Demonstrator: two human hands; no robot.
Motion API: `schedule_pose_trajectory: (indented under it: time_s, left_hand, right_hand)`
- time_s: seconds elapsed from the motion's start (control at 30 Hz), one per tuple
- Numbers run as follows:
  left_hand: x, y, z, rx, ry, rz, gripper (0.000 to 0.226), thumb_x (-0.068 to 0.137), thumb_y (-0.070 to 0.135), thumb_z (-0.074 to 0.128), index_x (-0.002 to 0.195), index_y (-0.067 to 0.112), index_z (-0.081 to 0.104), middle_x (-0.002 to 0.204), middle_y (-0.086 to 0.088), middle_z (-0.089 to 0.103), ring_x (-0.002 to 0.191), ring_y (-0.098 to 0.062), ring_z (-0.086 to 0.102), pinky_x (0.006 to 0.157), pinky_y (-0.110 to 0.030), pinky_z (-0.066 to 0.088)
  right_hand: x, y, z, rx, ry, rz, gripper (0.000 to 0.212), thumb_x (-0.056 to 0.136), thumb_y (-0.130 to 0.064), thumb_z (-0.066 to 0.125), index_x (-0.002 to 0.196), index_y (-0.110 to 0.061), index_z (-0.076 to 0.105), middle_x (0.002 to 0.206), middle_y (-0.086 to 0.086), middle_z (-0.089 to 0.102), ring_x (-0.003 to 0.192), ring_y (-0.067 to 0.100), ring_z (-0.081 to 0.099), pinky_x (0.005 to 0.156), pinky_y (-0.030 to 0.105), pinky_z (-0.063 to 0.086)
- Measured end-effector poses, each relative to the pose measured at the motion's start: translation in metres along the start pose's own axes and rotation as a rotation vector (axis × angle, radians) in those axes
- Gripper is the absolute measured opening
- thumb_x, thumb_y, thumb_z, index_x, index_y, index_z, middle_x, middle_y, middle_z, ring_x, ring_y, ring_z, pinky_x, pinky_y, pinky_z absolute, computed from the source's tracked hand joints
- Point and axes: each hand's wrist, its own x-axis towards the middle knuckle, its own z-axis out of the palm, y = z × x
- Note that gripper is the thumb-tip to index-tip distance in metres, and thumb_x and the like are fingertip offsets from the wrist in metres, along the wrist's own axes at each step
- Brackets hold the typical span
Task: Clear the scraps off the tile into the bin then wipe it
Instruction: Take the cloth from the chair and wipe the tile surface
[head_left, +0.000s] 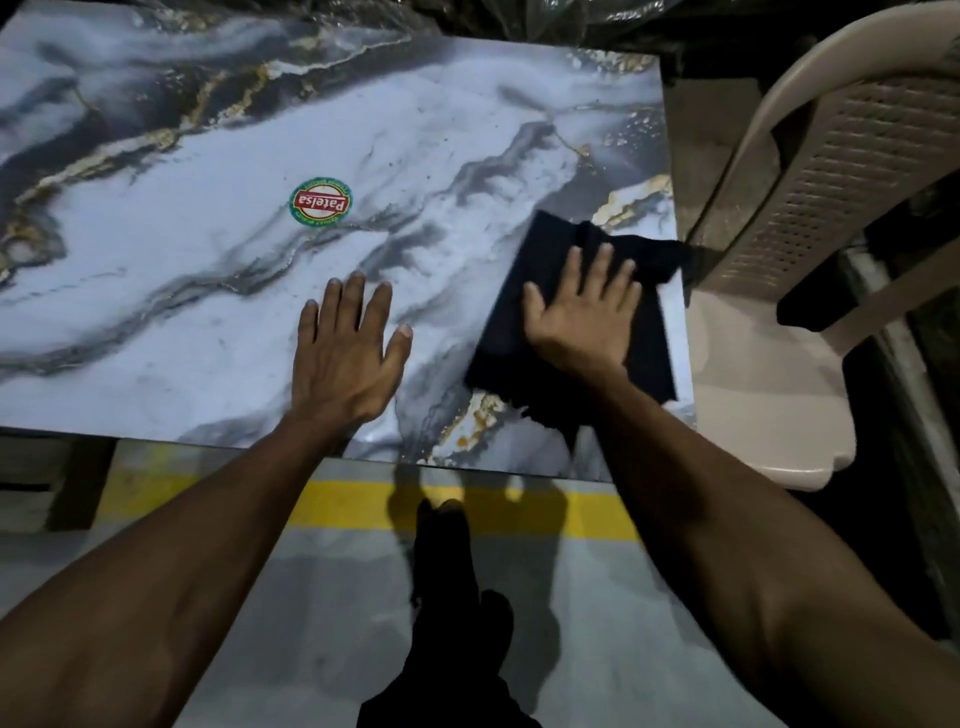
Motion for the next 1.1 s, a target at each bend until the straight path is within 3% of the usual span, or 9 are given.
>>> schedule_pose_trajectory:
  time_s: [0.17,0.3,0.43,0.53,0.73,0.9,0.97,1.1]
  left_hand:
    - [0.000,0.000,-0.003,-0.015,0.033,0.000,0.059,0.096,0.047,0.018,0.148,0.022,0.031,0.159,-0.009,0.023,0.148,-0.030,0.016,0.118,-0.050,0.014]
    - [0.000,0.001,-0.005,-0.026,0.026,0.013,0.059,0.097,0.046,0.018,0.148,0.021,0.031,0.159,-0.010,0.023,0.147,-0.031,0.016,0.117,-0.051,0.016]
    - [0.000,0.001,-0.004,-0.014,0.008,-0.005,0.061,0.098,0.050,0.017,0.151,0.020,0.024,0.162,-0.010,0.015,0.149,-0.029,0.010,0.119,-0.049,0.013]
    - [0.000,0.000,-0.004,-0.018,-0.005,-0.021,0.066,0.097,0.053,0.013,0.154,0.020,0.018,0.163,-0.008,0.009,0.150,-0.027,0.003,0.121,-0.047,0.007]
    - [0.001,0.000,-0.004,-0.038,-0.004,-0.040,0.067,0.095,0.053,0.005,0.154,0.023,0.015,0.164,-0.004,0.005,0.151,-0.024,-0.001,0.121,-0.046,0.001]
    - [0.002,0.003,-0.005,-0.008,-0.011,-0.075,0.063,0.097,0.049,0.005,0.154,0.025,0.017,0.163,-0.002,0.008,0.151,-0.024,0.001,0.121,-0.047,0.003]
    - [0.002,0.003,-0.006,-0.015,-0.014,-0.072,0.061,0.099,0.048,0.007,0.154,0.024,0.017,0.163,-0.003,0.008,0.151,-0.025,0.001,0.121,-0.047,0.004]
    - [0.000,0.004,-0.009,-0.051,-0.012,-0.057,0.067,0.095,0.051,0.003,0.153,0.023,0.019,0.163,-0.005,0.009,0.150,-0.027,0.003,0.121,-0.048,0.005]
  right_hand:
    - [-0.094,-0.038,0.034,0.018,0.072,-0.270,0.075,0.093,-0.060,0.032,0.151,-0.014,0.032,0.160,0.019,0.020,0.146,0.045,0.015,0.119,0.055,0.010]
    - [-0.118,0.021,0.029,-0.016,0.062,-0.095,0.076,0.090,-0.063,0.031,0.152,-0.018,0.030,0.161,0.016,0.019,0.146,0.045,0.015,0.118,0.056,0.010]
    - [-0.074,0.063,0.009,-0.040,0.009,0.114,0.079,0.093,-0.067,0.015,0.156,-0.020,0.011,0.163,0.015,0.001,0.147,0.045,-0.002,0.119,0.056,0.000]
    - [-0.028,0.056,-0.001,-0.002,0.024,0.173,0.080,0.092,-0.069,0.015,0.156,-0.022,0.006,0.163,0.014,-0.005,0.147,0.046,-0.008,0.118,0.057,-0.005]
    - [0.020,-0.028,0.004,-0.044,-0.011,-0.019,0.079,0.091,-0.070,0.017,0.156,-0.028,0.007,0.163,0.015,-0.005,0.145,0.050,-0.008,0.115,0.063,-0.007]
    - [-0.070,-0.061,0.031,-0.006,0.072,-0.268,0.072,0.092,-0.064,0.028,0.152,-0.025,0.032,0.161,0.017,0.018,0.144,0.052,0.012,0.116,0.062,0.008]
    - [-0.106,-0.041,0.038,0.005,0.065,-0.256,0.070,0.090,-0.064,0.033,0.150,-0.027,0.035,0.160,0.014,0.021,0.144,0.050,0.015,0.116,0.062,0.011]
    - [-0.126,0.026,0.029,-0.045,0.054,-0.041,0.073,0.090,-0.067,0.026,0.152,-0.029,0.028,0.162,0.013,0.017,0.144,0.050,0.014,0.116,0.062,0.011]
